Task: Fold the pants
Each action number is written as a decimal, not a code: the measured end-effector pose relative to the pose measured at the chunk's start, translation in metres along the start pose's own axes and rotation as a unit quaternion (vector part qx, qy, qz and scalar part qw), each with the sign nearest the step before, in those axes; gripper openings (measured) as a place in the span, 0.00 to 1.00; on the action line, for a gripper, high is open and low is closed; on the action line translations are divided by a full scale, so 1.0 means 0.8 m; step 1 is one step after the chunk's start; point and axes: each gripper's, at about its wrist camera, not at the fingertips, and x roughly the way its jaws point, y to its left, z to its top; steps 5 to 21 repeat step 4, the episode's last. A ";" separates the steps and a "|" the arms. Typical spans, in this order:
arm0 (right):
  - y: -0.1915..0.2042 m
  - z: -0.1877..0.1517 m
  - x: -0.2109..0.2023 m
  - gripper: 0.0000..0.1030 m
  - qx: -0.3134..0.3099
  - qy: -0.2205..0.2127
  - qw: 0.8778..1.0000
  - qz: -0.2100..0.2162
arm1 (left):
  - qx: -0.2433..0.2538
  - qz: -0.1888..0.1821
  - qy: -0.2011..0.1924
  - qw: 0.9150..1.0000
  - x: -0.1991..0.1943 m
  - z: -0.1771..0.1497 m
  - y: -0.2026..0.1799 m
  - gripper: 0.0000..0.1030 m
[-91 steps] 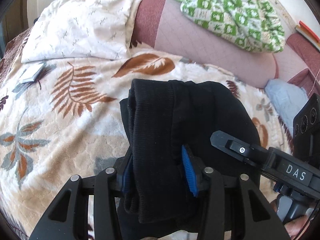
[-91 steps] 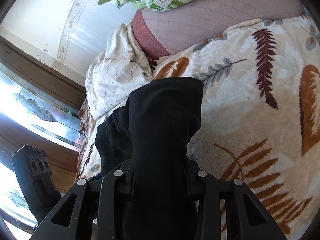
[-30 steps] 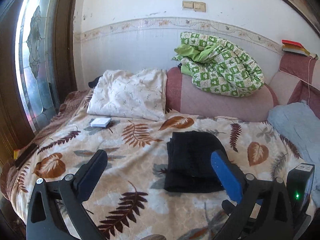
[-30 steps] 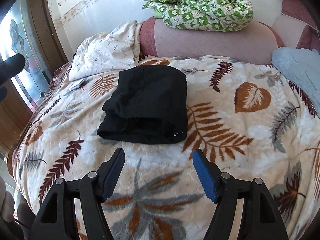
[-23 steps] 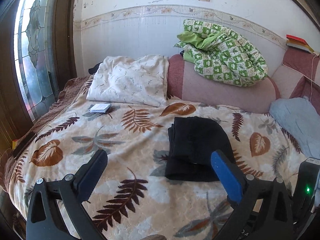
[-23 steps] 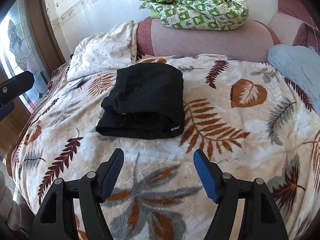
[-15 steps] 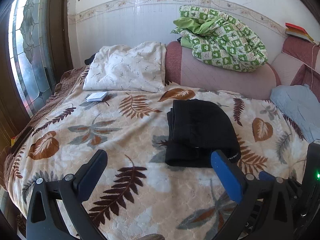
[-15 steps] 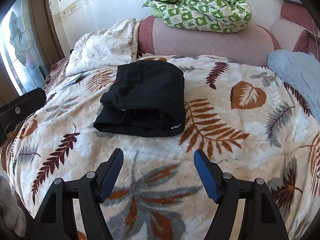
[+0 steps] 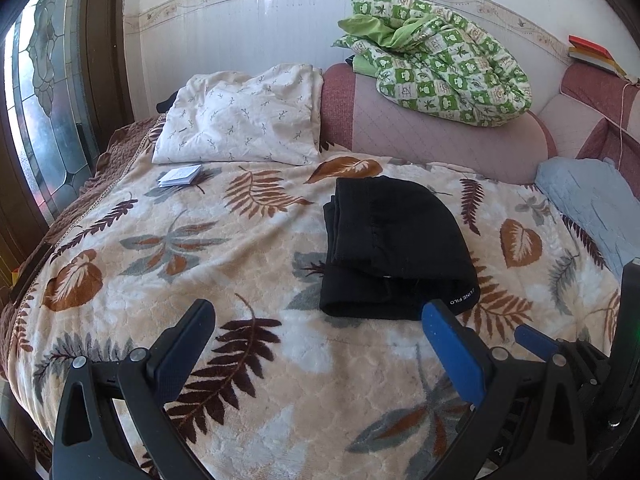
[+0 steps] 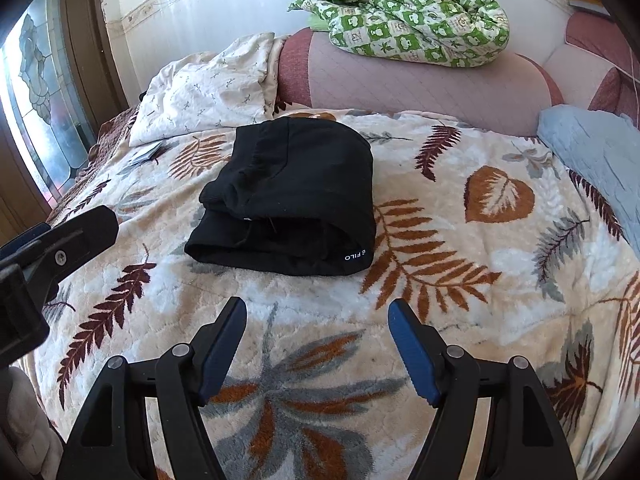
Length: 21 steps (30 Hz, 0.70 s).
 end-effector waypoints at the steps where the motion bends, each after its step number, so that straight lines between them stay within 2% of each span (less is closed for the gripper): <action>1: 0.000 0.000 0.000 0.76 -0.001 0.000 1.000 -0.001 | 0.000 0.000 0.001 1.000 0.001 0.000 0.000 1.00; 21: 0.000 0.001 0.000 0.76 -0.001 0.001 1.000 -0.003 | -0.003 -0.003 0.007 1.000 0.002 -0.001 0.002 1.00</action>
